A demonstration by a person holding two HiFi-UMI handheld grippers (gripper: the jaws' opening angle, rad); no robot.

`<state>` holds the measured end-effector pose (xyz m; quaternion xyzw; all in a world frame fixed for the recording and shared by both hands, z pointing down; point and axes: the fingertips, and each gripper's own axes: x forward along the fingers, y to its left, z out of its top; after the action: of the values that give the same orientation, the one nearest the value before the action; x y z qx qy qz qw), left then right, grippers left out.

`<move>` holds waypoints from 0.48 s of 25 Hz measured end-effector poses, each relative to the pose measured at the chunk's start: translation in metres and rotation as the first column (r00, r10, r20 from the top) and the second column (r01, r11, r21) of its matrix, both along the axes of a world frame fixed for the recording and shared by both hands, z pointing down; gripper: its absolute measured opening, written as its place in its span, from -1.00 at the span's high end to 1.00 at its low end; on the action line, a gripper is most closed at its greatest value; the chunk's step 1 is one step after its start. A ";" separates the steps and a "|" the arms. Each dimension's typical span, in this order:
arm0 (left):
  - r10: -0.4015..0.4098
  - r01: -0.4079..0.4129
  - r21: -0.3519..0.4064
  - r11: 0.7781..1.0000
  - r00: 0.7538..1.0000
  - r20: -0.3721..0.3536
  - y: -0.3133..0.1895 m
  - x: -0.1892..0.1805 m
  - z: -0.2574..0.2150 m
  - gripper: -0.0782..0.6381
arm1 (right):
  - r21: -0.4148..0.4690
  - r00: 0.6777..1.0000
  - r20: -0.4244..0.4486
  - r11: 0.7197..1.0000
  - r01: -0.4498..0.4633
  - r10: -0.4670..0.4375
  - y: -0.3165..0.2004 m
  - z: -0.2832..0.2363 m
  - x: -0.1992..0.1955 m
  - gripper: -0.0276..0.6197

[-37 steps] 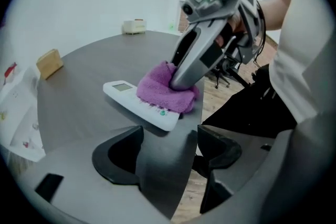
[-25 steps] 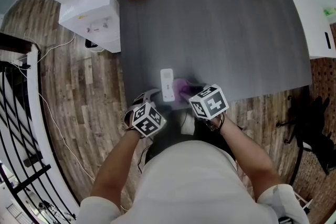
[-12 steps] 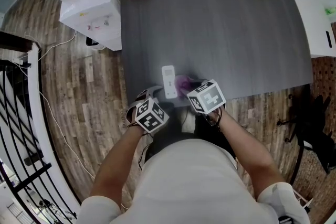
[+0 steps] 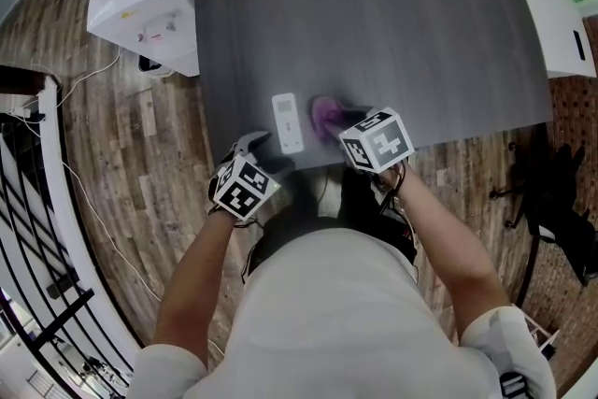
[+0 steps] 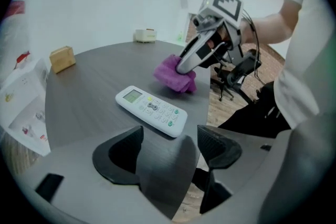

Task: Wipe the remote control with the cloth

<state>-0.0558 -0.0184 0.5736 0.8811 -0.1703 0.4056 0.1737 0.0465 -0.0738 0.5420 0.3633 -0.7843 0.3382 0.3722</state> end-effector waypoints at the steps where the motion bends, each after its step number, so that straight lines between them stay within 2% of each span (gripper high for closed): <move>1: -0.033 0.033 -0.005 0.999 0.999 -0.021 -0.002 -0.004 -0.004 -0.10 | 0.009 1.000 -0.004 1.000 -0.019 0.019 -0.004 -0.005 0.011 0.58; 4: -0.165 0.162 -0.032 0.986 0.981 -0.106 -0.013 -0.013 -0.022 -0.10 | 0.034 0.996 -0.007 0.995 -0.093 0.093 -0.014 -0.017 0.047 0.58; 6: -0.254 0.248 -0.058 0.967 0.949 -0.186 -0.019 -0.017 -0.037 -0.10 | 0.050 0.989 0.005 0.988 -0.145 0.145 -0.016 -0.025 0.068 0.58; 10: -0.361 0.343 -0.114 0.932 0.859 -0.363 -0.027 -0.017 -0.073 -0.10 | 0.100 0.974 0.039 0.969 -0.227 0.225 -0.014 -0.046 0.096 0.58; 12: -0.392 0.366 -0.149 0.919 0.802 -0.451 -0.027 -0.015 -0.093 -0.09 | 0.128 0.965 0.061 0.957 -0.261 0.255 -0.010 -0.057 0.106 0.58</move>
<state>-0.0705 -0.0456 0.4809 0.8960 -0.2842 0.1403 0.3111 0.1522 -0.0838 0.4848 0.4794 -0.7592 0.3379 0.2822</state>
